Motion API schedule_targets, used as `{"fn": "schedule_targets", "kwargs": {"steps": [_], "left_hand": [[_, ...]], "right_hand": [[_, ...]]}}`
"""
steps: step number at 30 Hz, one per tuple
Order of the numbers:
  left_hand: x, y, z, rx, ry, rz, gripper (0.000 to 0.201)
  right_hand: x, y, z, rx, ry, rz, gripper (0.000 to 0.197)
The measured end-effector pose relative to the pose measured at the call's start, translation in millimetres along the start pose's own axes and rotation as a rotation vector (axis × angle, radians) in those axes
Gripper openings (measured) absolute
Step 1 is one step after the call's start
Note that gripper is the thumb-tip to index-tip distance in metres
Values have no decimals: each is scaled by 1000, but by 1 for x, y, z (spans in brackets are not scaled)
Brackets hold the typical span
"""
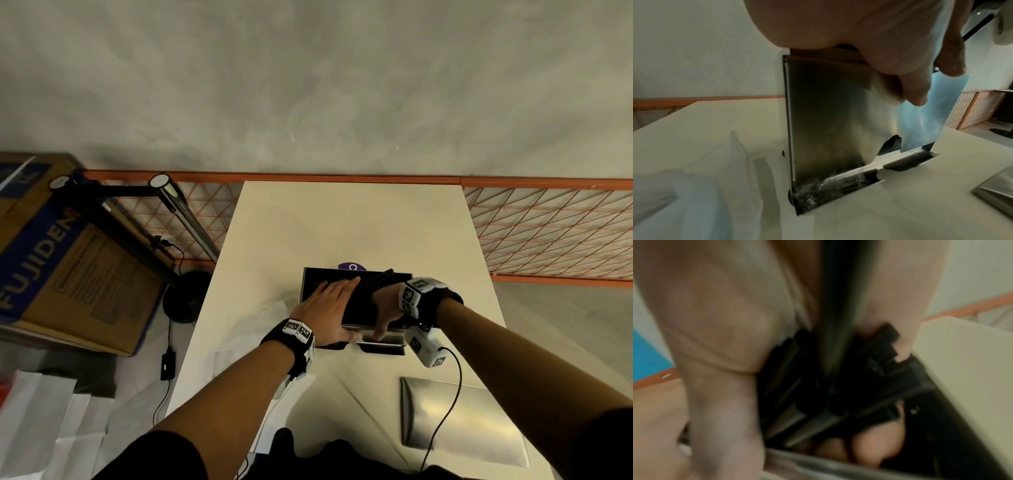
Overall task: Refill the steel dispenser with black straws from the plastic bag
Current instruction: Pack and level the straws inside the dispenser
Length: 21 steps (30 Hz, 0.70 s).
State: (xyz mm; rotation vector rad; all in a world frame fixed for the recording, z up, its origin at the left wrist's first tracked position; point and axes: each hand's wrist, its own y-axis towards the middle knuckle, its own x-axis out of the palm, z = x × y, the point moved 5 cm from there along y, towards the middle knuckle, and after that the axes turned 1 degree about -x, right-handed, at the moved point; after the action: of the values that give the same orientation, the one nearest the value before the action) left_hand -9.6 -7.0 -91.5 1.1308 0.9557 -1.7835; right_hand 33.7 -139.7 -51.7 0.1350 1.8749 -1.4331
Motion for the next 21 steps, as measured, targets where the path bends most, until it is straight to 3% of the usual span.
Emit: {"fn": "schedule_targets", "kwargs": {"steps": [5, 10, 15, 21], "left_hand": [[-1, 0, 0, 5, -40, 36, 122], [-6, -1, 1, 9, -60, 36, 116], [0, 0, 0, 23, -33, -1, 111], [-9, 4, 8, 49, -138, 129, 94]], "right_hand": [[2, -1, -13, 52, -176, 45, 64], [1, -7, -13, -18, -153, 134, 46], [-2, -22, -7, -66, -152, 190, 40], [-18, -42, 1, -141, -102, 278, 36]]}}
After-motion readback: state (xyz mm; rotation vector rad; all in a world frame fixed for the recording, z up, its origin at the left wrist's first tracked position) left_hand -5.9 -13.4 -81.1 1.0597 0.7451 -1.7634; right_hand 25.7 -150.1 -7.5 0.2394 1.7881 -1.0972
